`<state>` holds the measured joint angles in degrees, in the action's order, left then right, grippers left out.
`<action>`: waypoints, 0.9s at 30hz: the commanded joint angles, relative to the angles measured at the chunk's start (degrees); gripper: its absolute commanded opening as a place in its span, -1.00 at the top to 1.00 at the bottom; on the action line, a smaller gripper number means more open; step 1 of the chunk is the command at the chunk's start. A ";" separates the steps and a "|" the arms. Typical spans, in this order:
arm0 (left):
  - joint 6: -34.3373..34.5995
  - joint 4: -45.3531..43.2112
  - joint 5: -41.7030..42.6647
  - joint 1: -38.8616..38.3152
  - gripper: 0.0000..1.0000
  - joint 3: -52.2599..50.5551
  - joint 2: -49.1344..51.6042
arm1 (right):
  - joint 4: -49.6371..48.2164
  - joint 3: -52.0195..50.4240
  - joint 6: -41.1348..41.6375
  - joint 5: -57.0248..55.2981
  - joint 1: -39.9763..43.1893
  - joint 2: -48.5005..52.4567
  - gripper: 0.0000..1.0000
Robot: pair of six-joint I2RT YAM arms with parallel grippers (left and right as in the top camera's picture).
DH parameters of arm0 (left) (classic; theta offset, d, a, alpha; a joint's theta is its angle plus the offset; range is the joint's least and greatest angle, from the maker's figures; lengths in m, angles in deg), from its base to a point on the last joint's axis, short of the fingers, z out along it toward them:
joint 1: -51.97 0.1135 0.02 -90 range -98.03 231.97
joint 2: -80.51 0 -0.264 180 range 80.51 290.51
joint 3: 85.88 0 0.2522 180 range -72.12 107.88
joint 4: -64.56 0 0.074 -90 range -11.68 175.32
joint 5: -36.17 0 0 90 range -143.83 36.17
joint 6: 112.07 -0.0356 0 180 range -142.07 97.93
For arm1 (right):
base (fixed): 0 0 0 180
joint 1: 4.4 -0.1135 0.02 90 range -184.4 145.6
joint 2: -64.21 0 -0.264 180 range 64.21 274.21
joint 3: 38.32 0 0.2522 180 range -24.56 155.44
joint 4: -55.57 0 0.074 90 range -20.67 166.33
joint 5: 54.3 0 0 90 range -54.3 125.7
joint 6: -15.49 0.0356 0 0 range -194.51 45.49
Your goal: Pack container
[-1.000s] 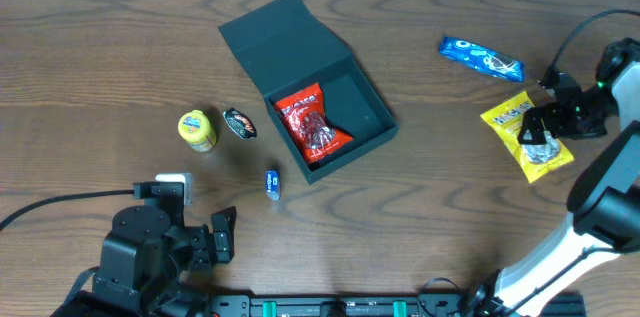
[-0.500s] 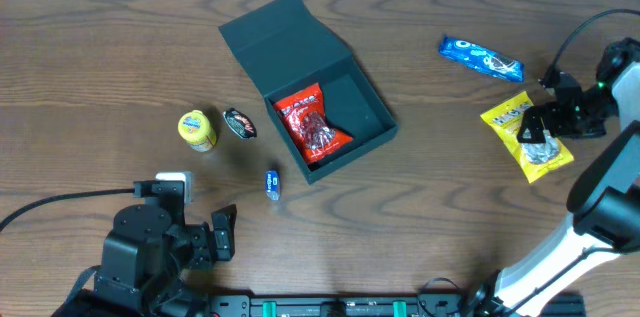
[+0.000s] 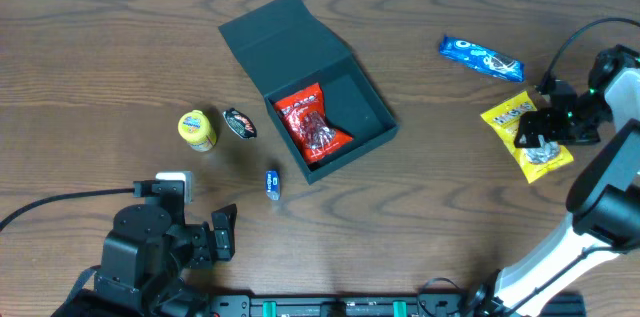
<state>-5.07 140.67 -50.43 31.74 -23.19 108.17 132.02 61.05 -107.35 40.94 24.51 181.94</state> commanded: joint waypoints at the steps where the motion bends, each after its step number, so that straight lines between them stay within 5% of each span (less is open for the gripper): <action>1: 0.85 -0.26 -0.85 0.37 -0.91 -0.55 0.09 | -0.20 -0.59 2.16 -0.76 -0.48 0.39 -0.88; 22: 0.79 -0.44 -0.90 0.37 -0.91 -0.57 0.09 | -2.51 -2.54 7.56 -2.38 -0.96 0.42 -0.66; 27: 0.81 -0.46 -1.05 0.37 -0.90 -0.55 0.09 | -3.56 -4.15 7.58 -2.40 -1.25 0.42 -0.48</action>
<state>-4.86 140.23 -50.45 31.74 -23.19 108.17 128.70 58.18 -100.38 38.42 23.83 181.94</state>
